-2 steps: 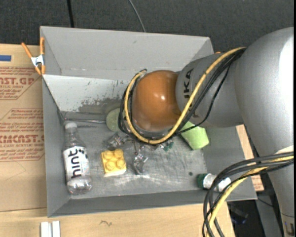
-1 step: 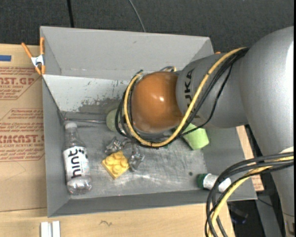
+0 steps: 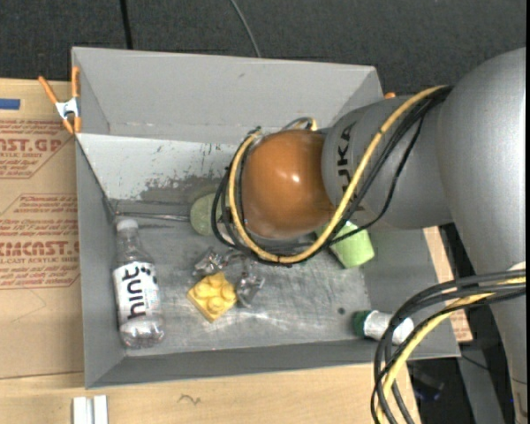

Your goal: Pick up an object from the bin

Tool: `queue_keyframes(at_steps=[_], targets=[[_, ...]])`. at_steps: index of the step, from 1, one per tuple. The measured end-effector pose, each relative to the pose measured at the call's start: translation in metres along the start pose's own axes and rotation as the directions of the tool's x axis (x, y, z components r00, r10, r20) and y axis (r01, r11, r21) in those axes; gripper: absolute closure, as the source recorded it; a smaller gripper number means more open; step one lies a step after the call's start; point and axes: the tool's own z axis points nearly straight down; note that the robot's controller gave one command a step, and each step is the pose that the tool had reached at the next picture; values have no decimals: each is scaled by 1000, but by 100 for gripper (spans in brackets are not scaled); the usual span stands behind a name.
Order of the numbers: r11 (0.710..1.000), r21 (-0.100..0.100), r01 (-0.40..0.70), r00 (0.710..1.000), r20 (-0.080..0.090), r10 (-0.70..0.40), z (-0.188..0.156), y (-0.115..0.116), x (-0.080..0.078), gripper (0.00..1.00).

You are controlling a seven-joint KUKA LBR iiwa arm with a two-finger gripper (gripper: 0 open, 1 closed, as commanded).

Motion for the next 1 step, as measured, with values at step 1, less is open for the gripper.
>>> queue_keyframes(at_steps=[1], targets=[[1000, -15, -10, 1000, -26, 9, -34, 14, 1, 100]])
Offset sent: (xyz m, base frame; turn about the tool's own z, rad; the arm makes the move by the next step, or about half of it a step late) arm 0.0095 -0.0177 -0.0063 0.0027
